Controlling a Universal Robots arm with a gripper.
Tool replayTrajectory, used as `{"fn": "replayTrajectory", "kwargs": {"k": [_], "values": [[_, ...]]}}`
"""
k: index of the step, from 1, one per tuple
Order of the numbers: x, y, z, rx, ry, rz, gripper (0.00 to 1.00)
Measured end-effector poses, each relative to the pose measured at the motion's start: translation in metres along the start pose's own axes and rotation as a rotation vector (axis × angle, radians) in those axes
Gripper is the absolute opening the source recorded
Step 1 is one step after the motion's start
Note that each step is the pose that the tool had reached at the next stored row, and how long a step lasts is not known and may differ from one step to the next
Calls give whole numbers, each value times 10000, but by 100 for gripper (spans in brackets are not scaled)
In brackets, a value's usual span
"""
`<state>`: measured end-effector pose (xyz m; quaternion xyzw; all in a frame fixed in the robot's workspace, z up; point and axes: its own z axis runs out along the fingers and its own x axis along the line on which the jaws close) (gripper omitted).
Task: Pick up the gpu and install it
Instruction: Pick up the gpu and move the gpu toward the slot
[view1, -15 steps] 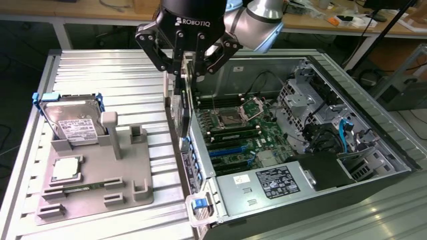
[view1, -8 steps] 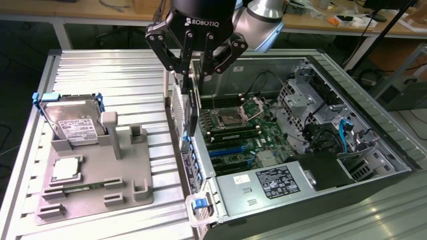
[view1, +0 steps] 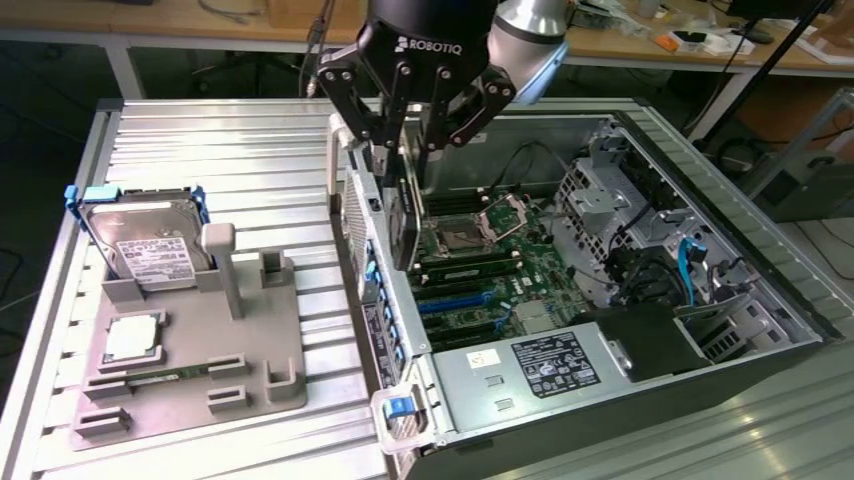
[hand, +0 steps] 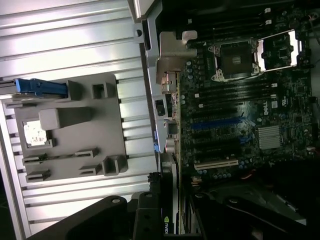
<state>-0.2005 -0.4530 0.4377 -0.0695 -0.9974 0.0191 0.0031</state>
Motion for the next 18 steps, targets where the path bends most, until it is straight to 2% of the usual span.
{"fn": "replayTrajectory", "kwargs": {"k": [18], "values": [[-286,40,-3,0,0,-1,27]]}}
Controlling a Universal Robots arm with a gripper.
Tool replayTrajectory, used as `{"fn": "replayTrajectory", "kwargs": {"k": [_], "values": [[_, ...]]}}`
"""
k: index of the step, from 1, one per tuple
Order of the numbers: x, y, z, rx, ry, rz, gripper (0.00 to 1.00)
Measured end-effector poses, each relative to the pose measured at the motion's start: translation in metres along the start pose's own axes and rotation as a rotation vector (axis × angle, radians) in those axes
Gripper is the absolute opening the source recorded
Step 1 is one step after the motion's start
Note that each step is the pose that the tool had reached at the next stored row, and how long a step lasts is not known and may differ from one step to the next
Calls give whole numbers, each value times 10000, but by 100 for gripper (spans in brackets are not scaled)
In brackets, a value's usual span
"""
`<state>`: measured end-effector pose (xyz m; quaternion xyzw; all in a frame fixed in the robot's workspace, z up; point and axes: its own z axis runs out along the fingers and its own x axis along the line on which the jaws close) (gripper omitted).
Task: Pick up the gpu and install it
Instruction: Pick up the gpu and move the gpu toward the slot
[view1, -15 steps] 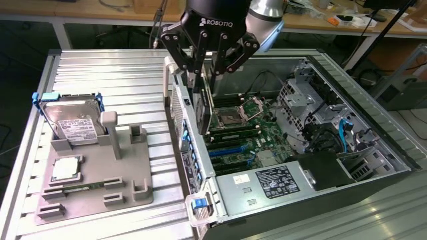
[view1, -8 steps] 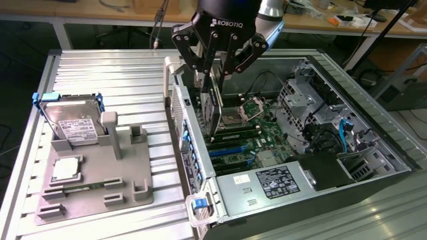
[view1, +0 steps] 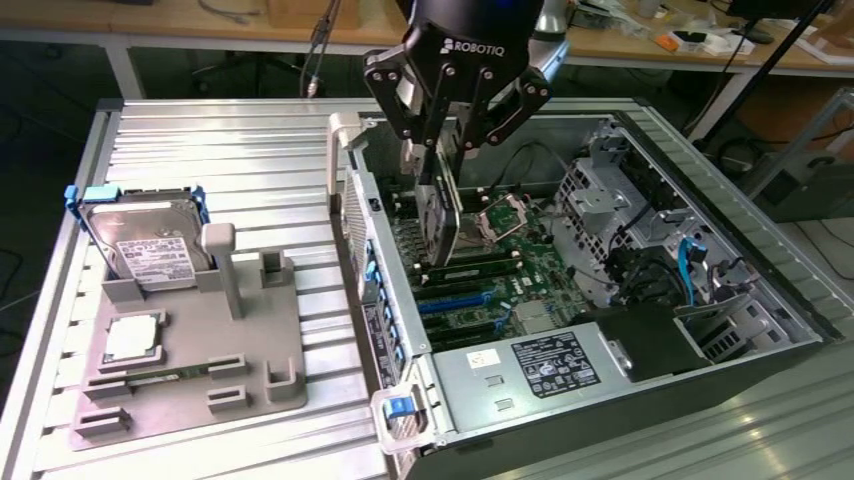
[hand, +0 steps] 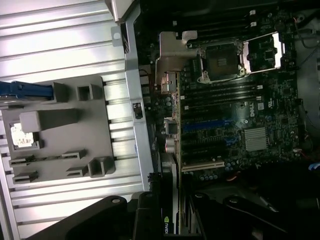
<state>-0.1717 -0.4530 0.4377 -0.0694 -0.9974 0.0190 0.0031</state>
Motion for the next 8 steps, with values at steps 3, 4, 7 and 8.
{"fn": "replayTrajectory", "kwargs": {"k": [3,4,7,8], "values": [[-65,9,0,0,0,1,27],[-98,14,-1,0,-1,1,27],[-145,20,-1,0,0,0,27],[-160,22,-1,0,0,0,27]]}}
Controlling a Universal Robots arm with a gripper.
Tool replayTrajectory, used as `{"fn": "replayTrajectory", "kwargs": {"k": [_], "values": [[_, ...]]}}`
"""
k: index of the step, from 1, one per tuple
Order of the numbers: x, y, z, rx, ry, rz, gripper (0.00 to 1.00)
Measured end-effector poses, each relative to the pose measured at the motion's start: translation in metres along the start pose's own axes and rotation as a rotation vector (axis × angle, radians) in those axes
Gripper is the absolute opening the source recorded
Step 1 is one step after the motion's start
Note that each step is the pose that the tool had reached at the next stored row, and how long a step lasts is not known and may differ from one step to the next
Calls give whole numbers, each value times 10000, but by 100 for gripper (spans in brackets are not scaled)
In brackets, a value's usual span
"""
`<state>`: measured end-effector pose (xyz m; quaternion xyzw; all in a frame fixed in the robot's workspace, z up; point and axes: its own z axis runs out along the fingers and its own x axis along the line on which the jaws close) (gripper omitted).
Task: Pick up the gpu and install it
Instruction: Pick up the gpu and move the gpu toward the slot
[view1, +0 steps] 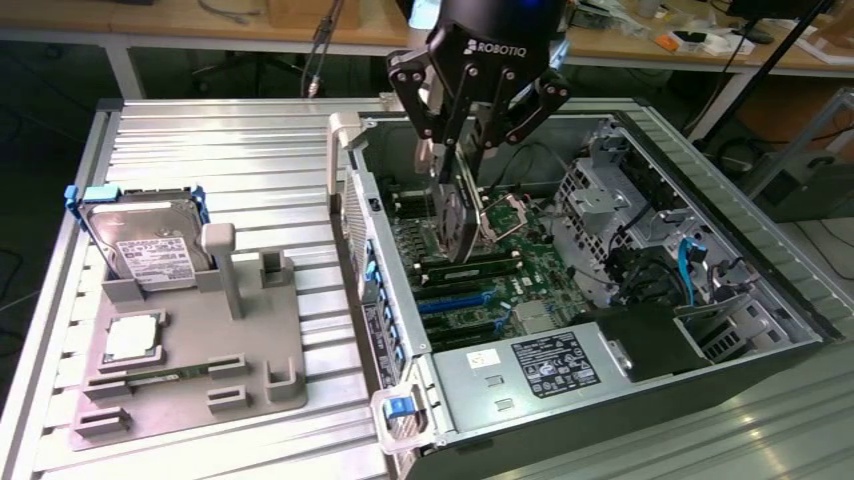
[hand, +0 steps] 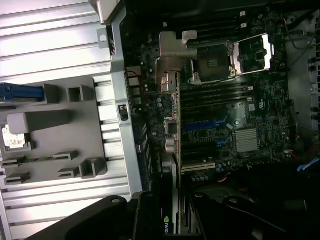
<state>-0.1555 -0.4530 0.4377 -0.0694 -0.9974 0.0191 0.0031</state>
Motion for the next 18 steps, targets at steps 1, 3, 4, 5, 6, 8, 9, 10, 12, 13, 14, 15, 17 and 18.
{"fn": "replayTrajectory", "kwargs": {"k": [1,3,4,5,6,8,9,10,12,13,14,15,17,18], "values": [[-16,2,0,0,0,1,27],[-48,7,0,-1,0,1,27],[-65,9,0,-1,0,1,27],[-82,12,-1,0,0,1,27],[-97,14,-1,0,0,1,27],[-130,18,-1,-1,0,1,27],[-148,21,-1,-1,0,1,27],[-166,23,-1,-1,0,0,27],[-213,30,-2,-1,1,1,27],[-230,32,-2,-1,0,1,27],[-246,34,-2,-1,0,2,27],[-263,37,-2,-1,0,1,27],[-299,42,-3,0,0,1,27],[-315,44,-3,-1,0,0,27]]}}
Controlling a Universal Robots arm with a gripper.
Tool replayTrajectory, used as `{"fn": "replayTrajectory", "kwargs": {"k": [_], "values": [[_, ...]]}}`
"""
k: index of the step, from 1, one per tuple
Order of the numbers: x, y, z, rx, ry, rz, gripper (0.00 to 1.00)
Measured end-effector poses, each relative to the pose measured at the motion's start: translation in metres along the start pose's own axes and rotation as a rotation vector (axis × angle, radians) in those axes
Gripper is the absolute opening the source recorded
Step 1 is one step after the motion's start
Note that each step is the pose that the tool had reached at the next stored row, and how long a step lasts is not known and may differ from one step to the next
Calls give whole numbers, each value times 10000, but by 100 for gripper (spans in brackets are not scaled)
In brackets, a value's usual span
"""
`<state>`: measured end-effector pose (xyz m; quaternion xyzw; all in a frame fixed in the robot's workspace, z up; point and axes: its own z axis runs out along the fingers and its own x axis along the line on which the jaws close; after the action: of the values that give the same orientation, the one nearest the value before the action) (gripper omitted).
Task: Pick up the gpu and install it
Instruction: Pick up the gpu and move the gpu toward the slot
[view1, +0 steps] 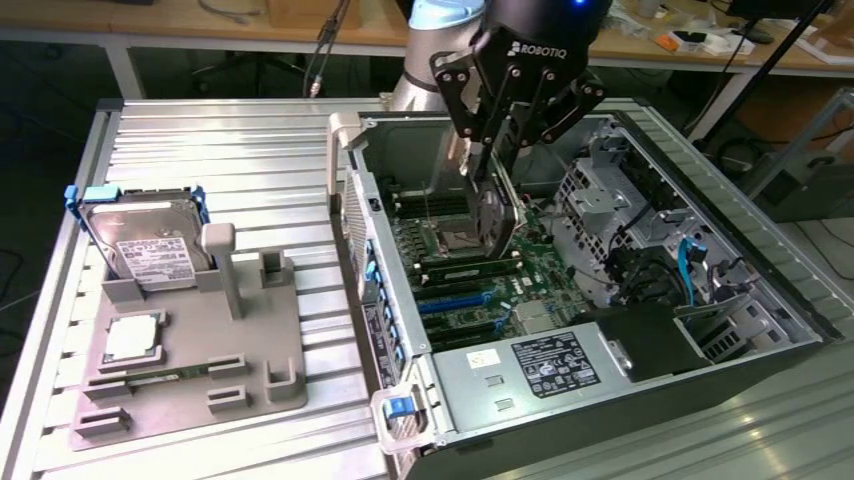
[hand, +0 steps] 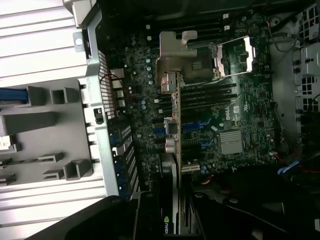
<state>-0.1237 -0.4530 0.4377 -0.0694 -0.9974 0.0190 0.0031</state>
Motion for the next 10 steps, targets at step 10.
{"fn": "replayTrajectory", "kwargs": {"k": [10], "values": [[-175,24,-2,0,0,1,27]]}}
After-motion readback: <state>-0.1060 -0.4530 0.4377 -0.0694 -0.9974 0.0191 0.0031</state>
